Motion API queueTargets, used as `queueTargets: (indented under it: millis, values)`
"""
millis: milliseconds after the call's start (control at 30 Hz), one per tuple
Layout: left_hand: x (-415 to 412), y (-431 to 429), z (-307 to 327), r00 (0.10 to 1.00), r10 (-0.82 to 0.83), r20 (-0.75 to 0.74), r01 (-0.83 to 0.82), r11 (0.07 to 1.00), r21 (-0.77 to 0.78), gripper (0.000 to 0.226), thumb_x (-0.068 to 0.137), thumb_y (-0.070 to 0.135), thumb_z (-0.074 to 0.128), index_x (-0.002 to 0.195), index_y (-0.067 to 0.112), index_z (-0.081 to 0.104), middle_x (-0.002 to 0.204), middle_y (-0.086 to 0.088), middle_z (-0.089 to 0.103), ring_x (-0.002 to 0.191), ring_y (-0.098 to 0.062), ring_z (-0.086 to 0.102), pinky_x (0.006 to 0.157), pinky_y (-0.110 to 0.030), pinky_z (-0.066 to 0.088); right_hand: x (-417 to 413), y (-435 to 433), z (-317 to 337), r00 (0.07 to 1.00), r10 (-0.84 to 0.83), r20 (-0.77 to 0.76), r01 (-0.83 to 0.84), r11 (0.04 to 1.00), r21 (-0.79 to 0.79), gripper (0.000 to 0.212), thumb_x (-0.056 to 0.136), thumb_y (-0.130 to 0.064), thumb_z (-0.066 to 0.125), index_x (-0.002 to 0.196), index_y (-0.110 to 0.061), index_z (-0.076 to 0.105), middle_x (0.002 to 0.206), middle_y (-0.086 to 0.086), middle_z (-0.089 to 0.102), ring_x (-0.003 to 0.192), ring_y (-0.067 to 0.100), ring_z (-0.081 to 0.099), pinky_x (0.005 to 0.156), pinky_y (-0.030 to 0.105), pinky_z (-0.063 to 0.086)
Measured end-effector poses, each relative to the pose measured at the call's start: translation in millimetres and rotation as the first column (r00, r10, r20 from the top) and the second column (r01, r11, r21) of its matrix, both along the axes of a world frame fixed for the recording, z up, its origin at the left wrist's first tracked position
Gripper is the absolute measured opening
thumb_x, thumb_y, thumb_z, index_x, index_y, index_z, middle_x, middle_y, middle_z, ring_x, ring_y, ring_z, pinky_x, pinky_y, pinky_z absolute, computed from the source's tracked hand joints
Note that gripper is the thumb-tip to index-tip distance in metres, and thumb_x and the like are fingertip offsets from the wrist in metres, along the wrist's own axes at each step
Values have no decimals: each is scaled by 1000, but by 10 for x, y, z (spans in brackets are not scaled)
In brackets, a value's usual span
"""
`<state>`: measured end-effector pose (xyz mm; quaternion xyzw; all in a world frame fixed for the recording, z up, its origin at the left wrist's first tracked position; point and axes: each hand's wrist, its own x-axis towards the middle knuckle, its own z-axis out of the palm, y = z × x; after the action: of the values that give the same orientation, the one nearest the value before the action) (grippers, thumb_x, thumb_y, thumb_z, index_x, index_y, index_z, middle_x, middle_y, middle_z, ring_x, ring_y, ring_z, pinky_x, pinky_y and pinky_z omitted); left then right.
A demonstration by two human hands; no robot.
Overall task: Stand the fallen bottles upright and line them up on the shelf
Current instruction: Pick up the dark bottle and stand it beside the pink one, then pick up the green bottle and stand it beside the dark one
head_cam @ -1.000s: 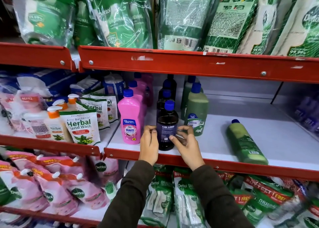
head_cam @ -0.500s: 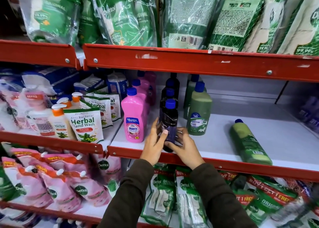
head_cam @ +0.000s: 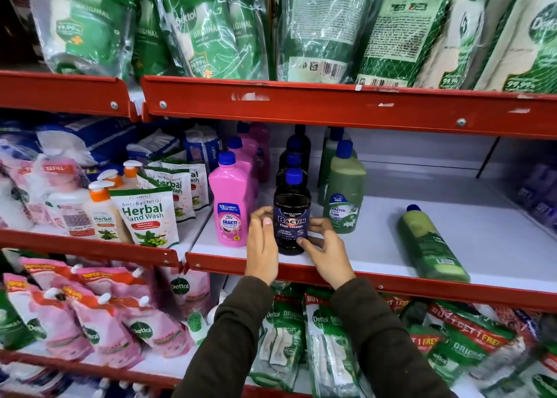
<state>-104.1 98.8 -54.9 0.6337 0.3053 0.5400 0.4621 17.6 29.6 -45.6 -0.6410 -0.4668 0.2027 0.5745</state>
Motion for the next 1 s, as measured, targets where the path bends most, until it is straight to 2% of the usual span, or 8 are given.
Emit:
queueTargets:
  millis: [133,233,400,567,700,800,900,1000]
  values:
    - [24,-37,-8,999,47,-10,-46,998,50,29,100,32,37,123,18,50,123,-7,59,115,-20,59,102,-50,49,-21,-26,4,999,6,-51,-6,1000,10,43,87,-5,70,120,-20,48,119,-1,63,112,12,62,96,19,53]
    - [54,-95,-29,991,131,5,-131,987,88,30,99,28,44,129,25,45,132,-2,53,126,-18,53,108,-50,44,-8,-62,-14,988,-4,-152,15,997,73,54,87,-8,73,132,-21,44,135,-1,54,126,14,53,106,29,46]
    - [156,-386,-73,926,326,190,-349,931,103,39,91,9,46,126,25,44,127,-5,53,112,-25,54,99,-51,45,76,-252,-23,962,-25,-272,88,970,225,39,89,3,66,118,-19,52,133,3,59,126,19,58,110,29,45]
    - [585,-750,0,980,143,137,-167,968,188,31,95,11,46,123,24,49,120,-1,55,105,-19,55,94,-37,47,433,-644,19,960,-148,-236,222,917,330,22,90,6,63,110,1,56,120,6,65,112,7,64,100,22,50]
    - [1013,-903,80,997,-78,-23,80,986,143,34,97,15,49,129,27,45,125,1,55,104,-19,56,90,-31,48,946,-978,176,939,-322,-122,344,880,327,30,94,1,57,121,-11,62,126,4,67,122,16,62,108,30,46]
    - [1459,-982,102,933,-287,-216,280,958,-63,48,99,18,52,144,22,36,133,-4,56,105,-21,59,89,-28,47,1417,-1205,204,856,-516,31,504,846,174,41,93,2,52,129,-16,61,126,4,66,121,21,59,108,32,43]
    - [1821,-1023,102,800,-450,-397,334,883,-329,76,92,46,54,153,13,24,140,-11,58,121,-34,61,103,-45,49,1721,-1304,201,796,-567,212,605,740,-295,46,93,-21,56,138,-18,53,137,11,61,133,34,50,111,42,32]
    - [2009,-1099,71,694,-387,-606,283,922,-264,84,86,67,45,150,14,35,145,-10,55,131,-30,54,110,-42,43,1821,-1404,161,842,-457,286,537,666,-517,46,95,-38,52,136,-16,54,137,14,61,130,34,53,112,45,32]
